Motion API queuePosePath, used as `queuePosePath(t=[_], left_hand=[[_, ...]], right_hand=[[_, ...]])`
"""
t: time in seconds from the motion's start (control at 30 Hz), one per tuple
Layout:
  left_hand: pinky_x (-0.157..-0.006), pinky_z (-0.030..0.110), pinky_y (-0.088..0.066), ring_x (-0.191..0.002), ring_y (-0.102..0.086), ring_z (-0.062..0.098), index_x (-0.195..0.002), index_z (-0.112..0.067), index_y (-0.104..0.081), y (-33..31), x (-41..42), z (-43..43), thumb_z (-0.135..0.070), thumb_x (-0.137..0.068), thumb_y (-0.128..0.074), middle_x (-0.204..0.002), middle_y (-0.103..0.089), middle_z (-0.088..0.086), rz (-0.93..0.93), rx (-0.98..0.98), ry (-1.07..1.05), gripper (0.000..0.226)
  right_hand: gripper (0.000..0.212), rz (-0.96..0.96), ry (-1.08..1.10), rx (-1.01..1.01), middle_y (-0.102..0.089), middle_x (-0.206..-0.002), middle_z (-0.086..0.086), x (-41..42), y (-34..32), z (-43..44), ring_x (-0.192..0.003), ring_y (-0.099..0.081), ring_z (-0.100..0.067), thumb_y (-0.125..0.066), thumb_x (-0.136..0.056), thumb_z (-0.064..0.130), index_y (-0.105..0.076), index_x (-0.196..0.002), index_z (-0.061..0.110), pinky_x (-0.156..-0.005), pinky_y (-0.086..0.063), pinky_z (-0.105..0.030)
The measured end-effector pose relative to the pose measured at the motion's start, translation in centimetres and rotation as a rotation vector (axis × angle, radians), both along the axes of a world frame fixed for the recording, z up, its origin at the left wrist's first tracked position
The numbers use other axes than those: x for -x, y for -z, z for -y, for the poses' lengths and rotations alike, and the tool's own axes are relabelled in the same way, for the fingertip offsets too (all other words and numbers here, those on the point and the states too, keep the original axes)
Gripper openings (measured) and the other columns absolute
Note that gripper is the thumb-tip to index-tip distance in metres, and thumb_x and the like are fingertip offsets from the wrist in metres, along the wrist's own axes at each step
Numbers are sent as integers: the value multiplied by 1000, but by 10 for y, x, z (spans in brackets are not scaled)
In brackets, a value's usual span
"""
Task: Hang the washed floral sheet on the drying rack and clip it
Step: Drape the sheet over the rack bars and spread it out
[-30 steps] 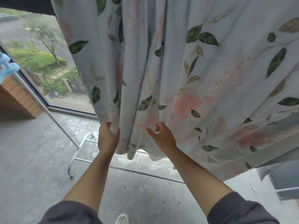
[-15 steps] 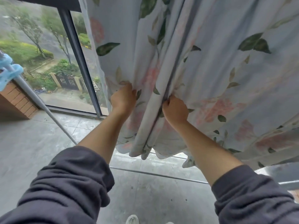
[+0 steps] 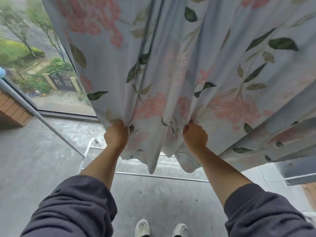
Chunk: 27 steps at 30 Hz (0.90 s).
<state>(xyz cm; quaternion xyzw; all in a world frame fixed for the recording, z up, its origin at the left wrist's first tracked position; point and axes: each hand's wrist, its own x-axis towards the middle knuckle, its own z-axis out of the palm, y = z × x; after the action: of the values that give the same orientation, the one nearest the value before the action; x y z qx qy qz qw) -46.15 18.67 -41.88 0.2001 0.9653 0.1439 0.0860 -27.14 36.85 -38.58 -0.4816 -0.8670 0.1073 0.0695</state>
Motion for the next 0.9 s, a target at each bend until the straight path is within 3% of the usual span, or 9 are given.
queuePosePath(t=[0.23, 0.4, 0.5, 0.57, 0.63, 0.73, 0.8, 0.9], left_hand=[[-79, 39, -46, -98, -61, 38, -109, -9, -55, -5, -13, 6, -35, -93, -48, -103, -65, 19, 69, -112, -83, 32], [-75, 43, -49, -91, -59, 35, -110, -13, -40, -18, -41, 3, -39, -85, -59, -111, -54, 8, 31, -451, -163, 41], [-64, 31, -40, -75, -54, 24, -94, -17, -42, -37, -64, -14, -33, -85, -60, -89, -52, -2, -45, -568, -27, 25], [-62, 29, -37, -68, -50, 17, -84, -22, -43, -48, -85, -32, -33, -85, -59, -77, -50, -9, -58, -571, 138, 20], [-63, 29, -41, -67, -52, 14, -81, -24, -44, -58, -108, -56, -36, -83, -60, -75, -53, -12, -57, -566, 266, 20], [-72, 31, -48, -77, -62, 18, -97, -24, -51, -70, -142, -99, -50, -83, -57, -82, -65, -10, -29, -484, 346, 30], [-74, 35, -52, -83, -65, 24, -108, -24, -49, -75, -155, -121, -55, -84, -53, -84, -69, -4, -39, -448, 335, 39], [-70, 36, -52, -78, -64, 28, -100, -18, -50, -83, -153, -143, -55, -87, -49, -82, -66, 3, -78, -436, 237, 39]], right_hand=[[30, -56, -8, 43, -64, -92, -12, -1, 3, 12, -88, -61, -33, -33, -99, 30, -56, -97, 10, -69, -40, -33], [35, -171, -14, 113, -62, -79, -4, -13, 5, 21, -74, -60, -27, -37, -96, 46, -50, -88, 15, -63, -41, -31], [40, -211, 67, 115, -58, -73, 0, -31, -1, 15, -66, -52, -23, -40, -94, 52, -49, -86, 14, -61, -38, -29], [42, -204, 122, 127, -58, -74, 0, -50, -1, 5, -68, -56, -24, -38, -94, 54, -49, -86, 14, -61, -39, -28], [40, -230, 227, 131, -61, -87, 0, -73, 3, -9, -79, -62, -26, -39, -93, 53, -48, -100, 14, -67, -43, -29], [51, -344, 445, 169, -57, -120, -9, -108, 1, -35, -107, -59, -33, -44, -93, 48, -38, -125, 8, -84, -47, -40], [60, -352, 549, 199, -51, -133, -14, -127, -7, -54, -116, -54, -37, -45, -94, 46, -30, -135, 5, -92, -45, -46], [48, -446, 532, 174, -60, -115, -11, -143, -26, -83, -102, -60, -34, -50, -91, 44, -35, -123, 11, -84, -46, -42]])
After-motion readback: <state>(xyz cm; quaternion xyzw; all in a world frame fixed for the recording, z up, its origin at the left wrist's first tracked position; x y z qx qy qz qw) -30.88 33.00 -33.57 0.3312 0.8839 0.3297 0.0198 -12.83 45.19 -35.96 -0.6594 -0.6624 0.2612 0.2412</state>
